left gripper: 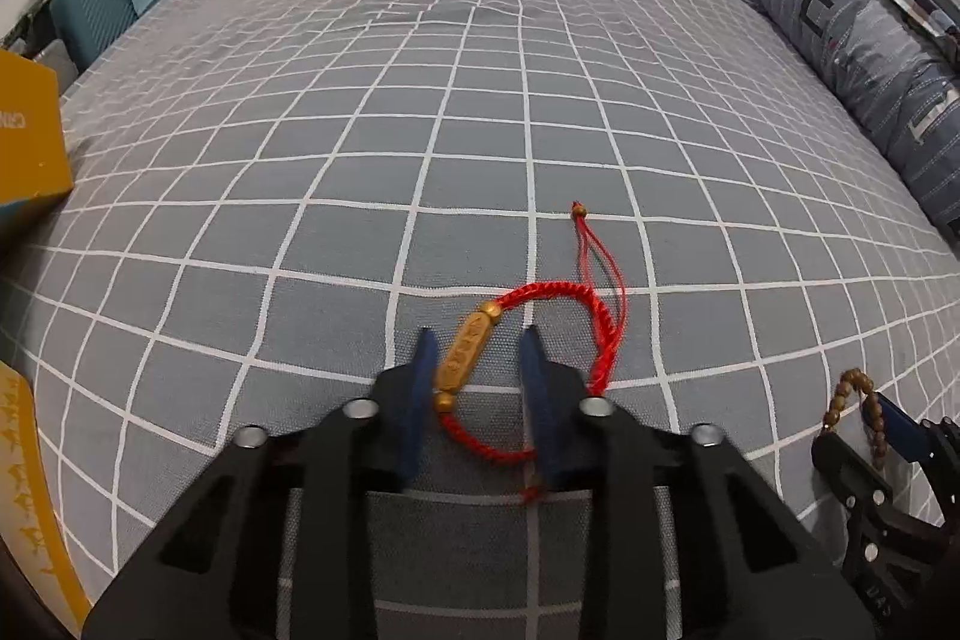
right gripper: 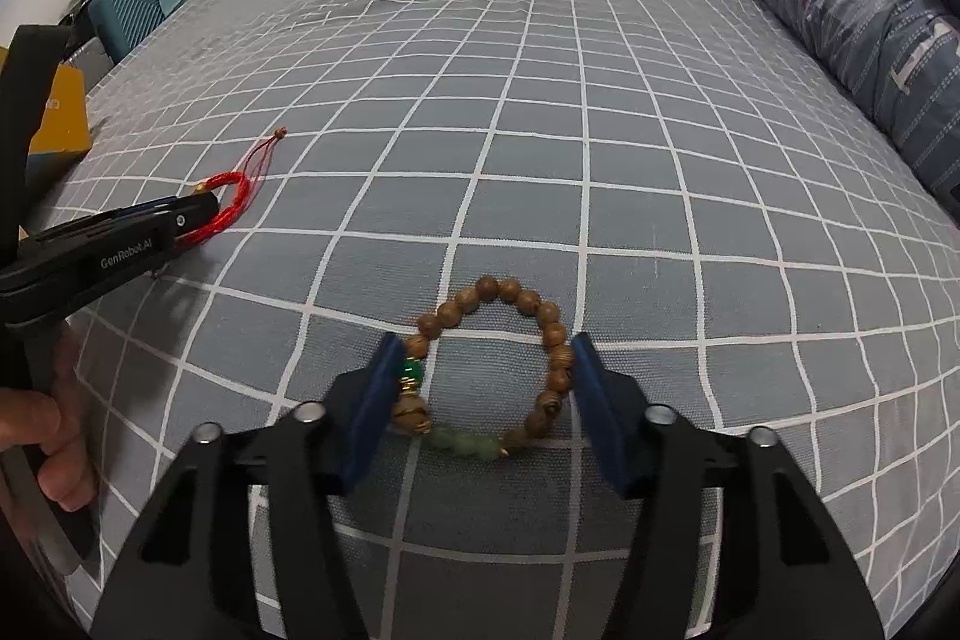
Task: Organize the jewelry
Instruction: 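Grasp red cord bracelet with gold charm with left tool while right tool grasps wooden bead bracelet, then lift both bracelets and carry them over the open white box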
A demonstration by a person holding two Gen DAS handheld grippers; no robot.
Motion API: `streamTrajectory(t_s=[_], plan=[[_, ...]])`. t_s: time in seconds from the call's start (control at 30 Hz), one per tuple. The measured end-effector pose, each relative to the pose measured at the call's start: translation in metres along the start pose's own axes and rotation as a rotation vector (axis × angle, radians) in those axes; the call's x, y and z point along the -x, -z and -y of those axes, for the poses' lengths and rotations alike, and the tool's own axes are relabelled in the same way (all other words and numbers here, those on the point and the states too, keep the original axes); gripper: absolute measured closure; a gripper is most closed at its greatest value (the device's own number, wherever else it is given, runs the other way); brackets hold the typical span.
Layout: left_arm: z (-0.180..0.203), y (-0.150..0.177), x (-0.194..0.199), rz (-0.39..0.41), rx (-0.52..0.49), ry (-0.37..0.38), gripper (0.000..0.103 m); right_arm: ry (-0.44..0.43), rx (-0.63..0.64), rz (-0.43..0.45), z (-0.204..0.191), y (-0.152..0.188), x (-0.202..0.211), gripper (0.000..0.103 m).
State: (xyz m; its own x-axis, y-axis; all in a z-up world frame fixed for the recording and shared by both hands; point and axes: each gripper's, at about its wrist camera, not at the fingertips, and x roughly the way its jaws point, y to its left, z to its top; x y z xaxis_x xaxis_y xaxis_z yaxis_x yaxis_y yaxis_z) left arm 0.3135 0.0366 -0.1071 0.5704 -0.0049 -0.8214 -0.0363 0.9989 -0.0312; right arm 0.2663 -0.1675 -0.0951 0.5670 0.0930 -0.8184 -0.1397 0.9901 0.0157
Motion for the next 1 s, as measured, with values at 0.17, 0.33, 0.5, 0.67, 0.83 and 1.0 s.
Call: streamTrajectory(t_s=[0.17,0.33,0.5,0.67,0.83,1.0], plan=[[0.0,0.001,0.001,0.007,-0.012,0.002,0.095,0.005,0.015,0.008,-0.001,-0.001,0.001,0.077],[0.001,0.003,0.005,0.026,-0.018,0.001,0.095,0.005,0.014,0.026,-0.002,0.0,0.003,0.095],[0.006,0.004,0.013,0.054,-0.03,-0.007,0.095,0.009,0.006,0.061,-0.003,0.0,0.01,0.096],[0.012,0.004,0.026,0.093,-0.039,0.002,0.095,0.013,-0.002,0.081,0.001,0.0,0.015,0.096],[0.015,0.006,0.038,0.126,-0.06,-0.002,0.095,0.029,-0.001,0.114,0.002,-0.001,0.021,0.096],[0.015,0.009,0.054,0.169,-0.063,0.004,0.095,0.047,-0.013,0.155,0.006,-0.002,0.03,0.096]])
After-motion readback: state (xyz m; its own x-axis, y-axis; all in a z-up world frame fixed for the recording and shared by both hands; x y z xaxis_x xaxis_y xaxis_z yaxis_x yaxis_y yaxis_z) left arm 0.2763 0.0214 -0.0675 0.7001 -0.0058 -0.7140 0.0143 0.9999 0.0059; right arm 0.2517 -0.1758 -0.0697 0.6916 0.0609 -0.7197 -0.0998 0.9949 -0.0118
